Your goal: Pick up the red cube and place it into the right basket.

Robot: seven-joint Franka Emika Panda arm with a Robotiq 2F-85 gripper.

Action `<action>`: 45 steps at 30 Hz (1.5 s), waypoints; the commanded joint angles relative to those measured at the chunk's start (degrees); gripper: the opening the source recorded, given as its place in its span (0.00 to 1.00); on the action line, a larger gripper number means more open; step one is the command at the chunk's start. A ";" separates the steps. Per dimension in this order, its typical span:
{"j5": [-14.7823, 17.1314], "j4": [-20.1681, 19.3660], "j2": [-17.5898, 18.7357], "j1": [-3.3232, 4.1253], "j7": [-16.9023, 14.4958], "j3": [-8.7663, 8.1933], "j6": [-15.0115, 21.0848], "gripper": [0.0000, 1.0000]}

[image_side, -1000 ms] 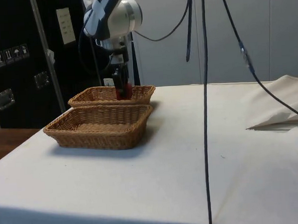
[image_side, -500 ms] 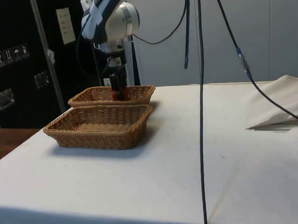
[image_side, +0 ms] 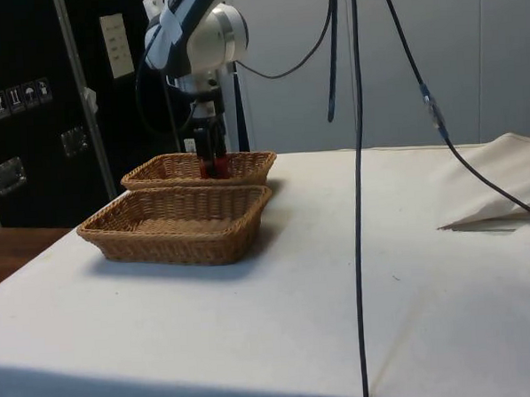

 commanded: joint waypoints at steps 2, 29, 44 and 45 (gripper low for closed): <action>-0.23 -0.40 -1.26 0.23 -0.06 -0.57 -0.97 1.00; -4.24 -9.80 -13.64 7.22 3.78 -2.01 -2.98 1.00; -6.88 -10.37 -16.33 9.85 7.22 -0.86 -3.95 1.00; -6.99 -10.37 -16.56 10.14 7.39 -0.80 -4.24 1.00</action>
